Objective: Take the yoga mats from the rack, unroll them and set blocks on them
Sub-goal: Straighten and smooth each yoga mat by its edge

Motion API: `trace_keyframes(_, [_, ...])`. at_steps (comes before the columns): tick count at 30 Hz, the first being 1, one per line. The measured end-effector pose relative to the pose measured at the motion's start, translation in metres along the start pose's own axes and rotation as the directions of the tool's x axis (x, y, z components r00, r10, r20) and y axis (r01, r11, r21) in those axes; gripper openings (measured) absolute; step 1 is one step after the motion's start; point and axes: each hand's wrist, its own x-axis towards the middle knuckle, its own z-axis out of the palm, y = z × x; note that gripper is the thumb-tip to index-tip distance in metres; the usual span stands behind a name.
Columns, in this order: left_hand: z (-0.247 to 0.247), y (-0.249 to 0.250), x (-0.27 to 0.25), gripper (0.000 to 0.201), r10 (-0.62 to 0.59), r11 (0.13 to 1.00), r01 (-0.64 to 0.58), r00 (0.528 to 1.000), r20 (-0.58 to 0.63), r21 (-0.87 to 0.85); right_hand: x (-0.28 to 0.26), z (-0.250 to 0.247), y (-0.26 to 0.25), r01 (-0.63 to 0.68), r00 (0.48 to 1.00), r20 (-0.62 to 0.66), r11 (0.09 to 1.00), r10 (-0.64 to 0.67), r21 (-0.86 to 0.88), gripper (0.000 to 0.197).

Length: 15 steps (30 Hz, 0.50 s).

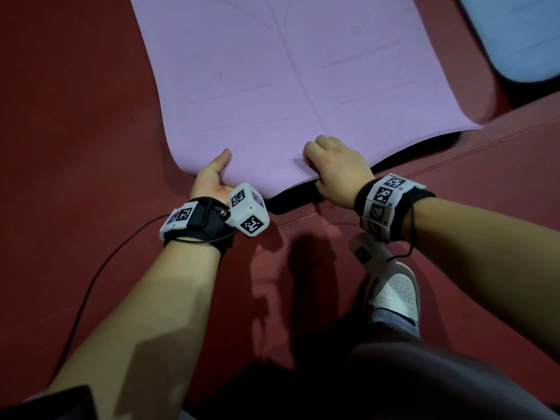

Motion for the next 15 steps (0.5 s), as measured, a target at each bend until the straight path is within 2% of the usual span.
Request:
trace_keyframes(9, [-0.0091, -0.0001, 0.0041, 0.037, 0.014, 1.000, -0.013, 0.999, 0.051, -0.028, 0.0003, 0.0044, 0.0002, -0.019, 0.999, 0.040, 1.000, 0.018, 0.012, 0.032])
trace_keyframes(13, [-0.0070, 0.0006, 0.0034, 0.023, 0.028, 1.000, -0.029, 1.000, 0.013, 0.006, 0.0012, 0.0060, -0.0007, -0.020, 0.999, 0.045, 1.000, 0.021, -0.020, 0.032])
trace_keyframes(15, [-0.0054, 0.0007, 0.0027, 0.021, 0.042, 0.999, -0.041, 0.999, -0.015, 0.026, 0.0011, 0.0074, -0.0009, -0.018, 0.999, 0.046, 0.999, 0.020, -0.030, 0.032])
